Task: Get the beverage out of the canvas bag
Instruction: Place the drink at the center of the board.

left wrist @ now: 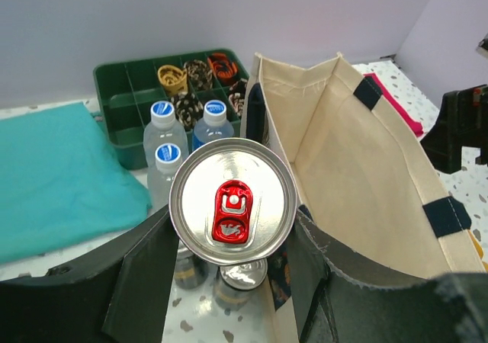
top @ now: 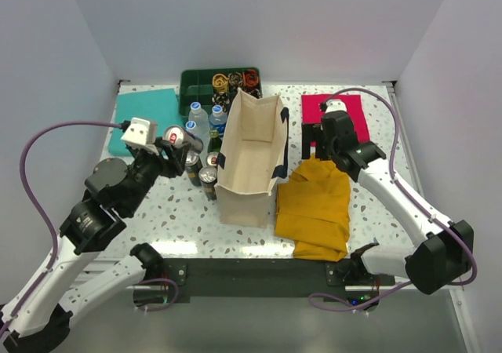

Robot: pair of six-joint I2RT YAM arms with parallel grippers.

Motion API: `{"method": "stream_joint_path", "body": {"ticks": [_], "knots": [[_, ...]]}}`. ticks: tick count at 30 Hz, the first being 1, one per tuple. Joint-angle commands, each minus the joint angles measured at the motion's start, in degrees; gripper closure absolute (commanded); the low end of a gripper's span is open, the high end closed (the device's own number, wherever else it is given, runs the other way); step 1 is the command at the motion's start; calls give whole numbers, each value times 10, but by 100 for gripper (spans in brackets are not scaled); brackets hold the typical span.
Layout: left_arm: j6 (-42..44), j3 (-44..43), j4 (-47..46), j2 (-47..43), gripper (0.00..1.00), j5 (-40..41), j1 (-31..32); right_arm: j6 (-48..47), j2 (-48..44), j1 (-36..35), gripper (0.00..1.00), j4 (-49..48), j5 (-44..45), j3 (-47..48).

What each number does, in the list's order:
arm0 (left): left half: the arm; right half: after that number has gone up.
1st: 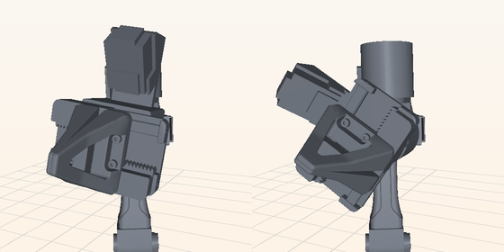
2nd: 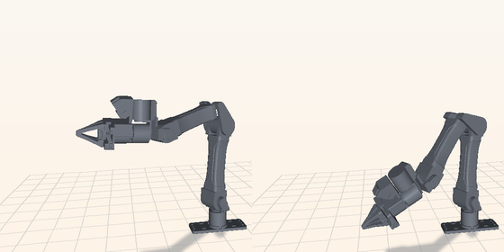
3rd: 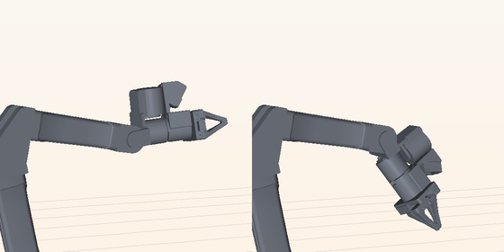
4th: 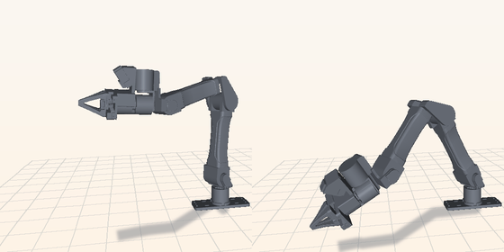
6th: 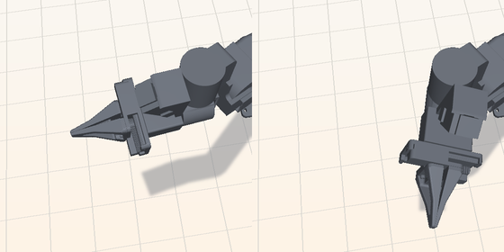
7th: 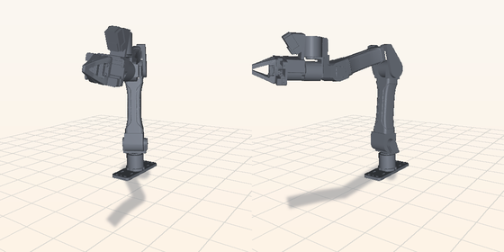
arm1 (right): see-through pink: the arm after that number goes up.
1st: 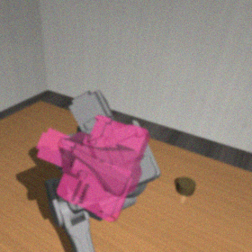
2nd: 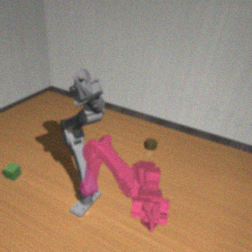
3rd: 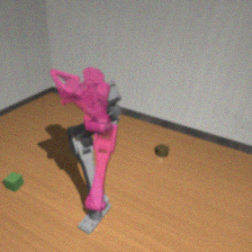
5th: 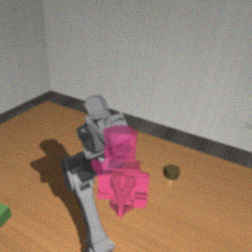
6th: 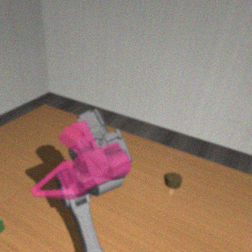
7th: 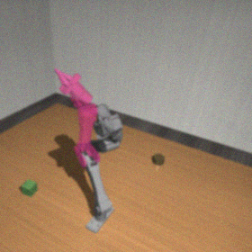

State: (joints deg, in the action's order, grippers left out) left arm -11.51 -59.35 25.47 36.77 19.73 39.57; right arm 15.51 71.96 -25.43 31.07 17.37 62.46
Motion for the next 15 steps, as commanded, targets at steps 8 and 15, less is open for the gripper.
{"method": "stream_joint_path", "body": {"ticks": [8, 15], "knots": [[-95, -23, 106, -41, 100, 30, 2, 19, -13, 2, 2, -75, -17, -19], [-113, -14, 153, -74, 100, 51, 2, 23, -17, 1, 2, -103, -22, -45]]}}
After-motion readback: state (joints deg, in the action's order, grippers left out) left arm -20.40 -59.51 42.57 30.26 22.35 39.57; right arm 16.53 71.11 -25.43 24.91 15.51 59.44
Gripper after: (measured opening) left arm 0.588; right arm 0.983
